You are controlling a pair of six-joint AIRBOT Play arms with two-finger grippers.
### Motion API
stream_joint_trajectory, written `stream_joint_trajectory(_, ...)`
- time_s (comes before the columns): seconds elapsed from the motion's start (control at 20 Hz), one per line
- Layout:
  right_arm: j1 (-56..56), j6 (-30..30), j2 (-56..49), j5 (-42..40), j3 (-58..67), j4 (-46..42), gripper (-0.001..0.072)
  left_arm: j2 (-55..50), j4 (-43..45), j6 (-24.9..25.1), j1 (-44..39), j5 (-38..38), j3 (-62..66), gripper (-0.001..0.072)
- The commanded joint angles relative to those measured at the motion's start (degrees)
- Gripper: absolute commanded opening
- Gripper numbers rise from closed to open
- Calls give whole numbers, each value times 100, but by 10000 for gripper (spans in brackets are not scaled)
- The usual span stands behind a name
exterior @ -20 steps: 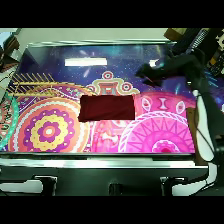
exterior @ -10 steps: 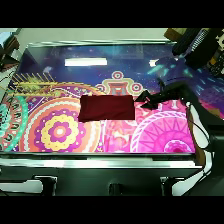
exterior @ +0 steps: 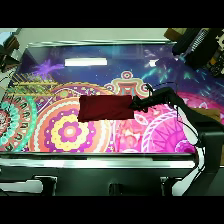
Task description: Fold the clothes and pants, and hang the long-sleeved shirts on hangers.
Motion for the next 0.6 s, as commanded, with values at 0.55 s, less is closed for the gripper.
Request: stream_joint_trajectory(0.55,-2164,1449,894,1392,1478,249,29,-2,-4,0,-4,-2,-2,15)
